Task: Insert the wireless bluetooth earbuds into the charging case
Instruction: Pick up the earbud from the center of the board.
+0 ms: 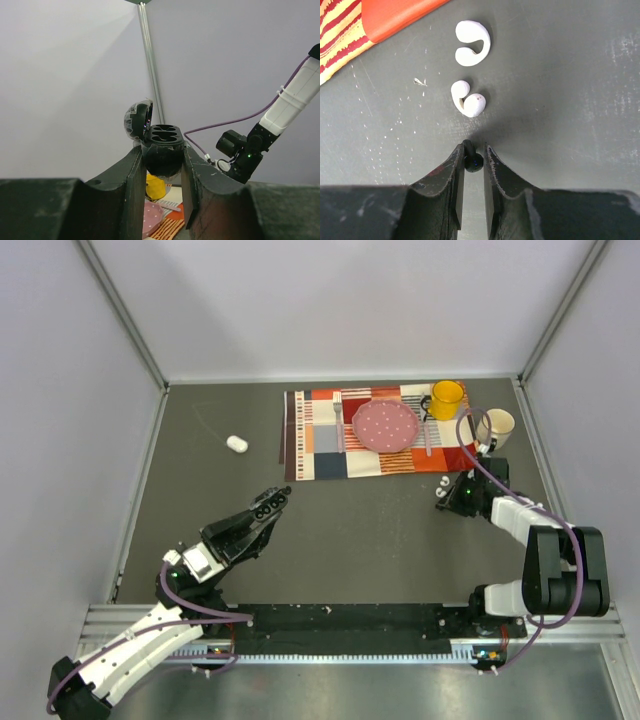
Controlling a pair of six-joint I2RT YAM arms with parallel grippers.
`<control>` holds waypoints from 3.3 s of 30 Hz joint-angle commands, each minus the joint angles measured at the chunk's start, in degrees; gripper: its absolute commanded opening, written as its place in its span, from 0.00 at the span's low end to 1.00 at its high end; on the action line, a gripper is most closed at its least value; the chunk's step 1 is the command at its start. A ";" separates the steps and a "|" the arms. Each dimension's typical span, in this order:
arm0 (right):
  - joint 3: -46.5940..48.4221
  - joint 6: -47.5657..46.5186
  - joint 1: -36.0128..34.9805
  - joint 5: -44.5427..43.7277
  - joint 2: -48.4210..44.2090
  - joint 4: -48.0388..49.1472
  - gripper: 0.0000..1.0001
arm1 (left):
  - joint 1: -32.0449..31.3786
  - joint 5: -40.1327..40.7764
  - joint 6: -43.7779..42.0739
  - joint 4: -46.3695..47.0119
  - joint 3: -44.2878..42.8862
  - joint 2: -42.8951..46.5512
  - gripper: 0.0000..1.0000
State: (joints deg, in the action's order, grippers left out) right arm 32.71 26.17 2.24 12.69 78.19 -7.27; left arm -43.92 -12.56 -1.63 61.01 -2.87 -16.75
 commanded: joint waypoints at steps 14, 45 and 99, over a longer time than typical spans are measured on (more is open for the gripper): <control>2.36 -3.06 -1.98 -2.93 -2.17 -3.63 0.01 | 0.24 0.34 0.40 1.30 6.21 0.76 0.00; 2.72 3.97 -25.17 -22.96 0.56 5.77 0.09 | 0.15 1.22 0.40 -2.12 6.04 4.27 0.00; 2.71 0.10 -26.76 -20.16 -2.87 1.47 0.23 | 0.15 2.45 0.13 -3.27 6.21 4.62 0.00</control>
State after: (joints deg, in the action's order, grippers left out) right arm 32.77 27.00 -23.86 -6.59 77.80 -4.86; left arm -43.92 -11.00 -1.61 56.75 -2.87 -13.19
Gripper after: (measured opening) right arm 0.224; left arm 0.339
